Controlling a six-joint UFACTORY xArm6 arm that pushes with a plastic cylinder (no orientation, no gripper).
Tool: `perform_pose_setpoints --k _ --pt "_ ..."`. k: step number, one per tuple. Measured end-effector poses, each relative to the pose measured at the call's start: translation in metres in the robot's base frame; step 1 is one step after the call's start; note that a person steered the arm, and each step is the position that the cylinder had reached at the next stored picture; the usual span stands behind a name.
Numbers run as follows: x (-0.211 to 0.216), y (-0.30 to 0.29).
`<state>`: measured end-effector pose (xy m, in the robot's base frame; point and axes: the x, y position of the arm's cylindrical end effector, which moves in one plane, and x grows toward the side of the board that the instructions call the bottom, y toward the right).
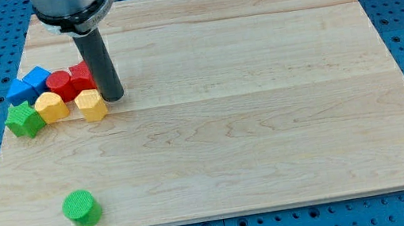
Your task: Place the green circle at the bottom right of the board
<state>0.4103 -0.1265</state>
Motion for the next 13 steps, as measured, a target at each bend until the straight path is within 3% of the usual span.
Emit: perform_pose_setpoints --k 1,3,4,5,6,7,9,10,13 --pt "0.008 0.008" --pt "0.073 0.019" --pt "0.079 -0.043" --pt "0.122 -0.097" --pt "0.179 -0.125" --pt "0.208 -0.098" --pt "0.159 0.003" --pt "0.18 0.039" --pt "0.175 -0.001"
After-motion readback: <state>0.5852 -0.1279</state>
